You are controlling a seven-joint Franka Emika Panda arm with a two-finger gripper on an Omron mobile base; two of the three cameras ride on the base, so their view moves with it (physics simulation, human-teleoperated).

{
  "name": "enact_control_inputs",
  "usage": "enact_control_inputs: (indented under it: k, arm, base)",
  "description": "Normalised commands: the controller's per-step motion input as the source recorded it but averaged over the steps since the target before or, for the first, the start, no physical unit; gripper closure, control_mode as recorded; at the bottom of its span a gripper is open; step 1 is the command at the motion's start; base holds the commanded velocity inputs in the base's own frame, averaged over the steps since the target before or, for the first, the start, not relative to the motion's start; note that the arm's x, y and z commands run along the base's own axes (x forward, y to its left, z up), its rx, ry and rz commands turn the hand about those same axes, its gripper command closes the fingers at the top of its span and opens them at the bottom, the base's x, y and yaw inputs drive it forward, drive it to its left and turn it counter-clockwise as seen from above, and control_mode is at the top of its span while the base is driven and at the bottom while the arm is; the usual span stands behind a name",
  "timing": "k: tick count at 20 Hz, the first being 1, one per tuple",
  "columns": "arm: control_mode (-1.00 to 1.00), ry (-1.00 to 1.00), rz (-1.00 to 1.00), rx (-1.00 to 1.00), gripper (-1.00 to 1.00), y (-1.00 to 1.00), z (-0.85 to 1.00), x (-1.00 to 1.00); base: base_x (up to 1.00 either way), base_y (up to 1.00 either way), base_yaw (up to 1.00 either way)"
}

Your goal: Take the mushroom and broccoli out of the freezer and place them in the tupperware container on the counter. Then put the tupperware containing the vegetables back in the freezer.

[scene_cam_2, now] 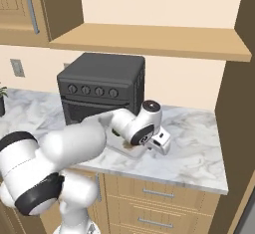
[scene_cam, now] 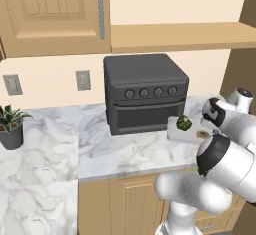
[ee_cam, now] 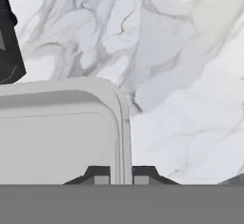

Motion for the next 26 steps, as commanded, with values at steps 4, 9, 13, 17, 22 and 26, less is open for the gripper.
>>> enact_control_inputs:
  k: [4,9,13,17,22,26]
  arm:
    - [-1.00,0.00,0.00,0.02,1.00,0.00,1.00,-1.00]
    - [-1.00,0.00,0.00,0.00,1.00,0.16,1.00,-1.00]
    - [-1.00,0.00,0.00,0.00,1.00,0.39,1.00,-0.91]
    - [-1.00,0.00,0.00,0.00,1.00,0.47,1.00,-0.76]
    - [-1.00,0.00,0.00,0.06,1.00,0.60,0.90,-0.75]
    - [-1.00,-0.06,0.00,0.06,1.00,0.42,0.73,-0.75]
  base:
    - [0.00,0.00,0.00]
    - [0.00,0.00,0.00]
    - [0.00,0.00,0.00]
    - [0.00,0.00,0.00]
    - [0.00,0.00,0.00]
    - [0.00,0.00,0.00]
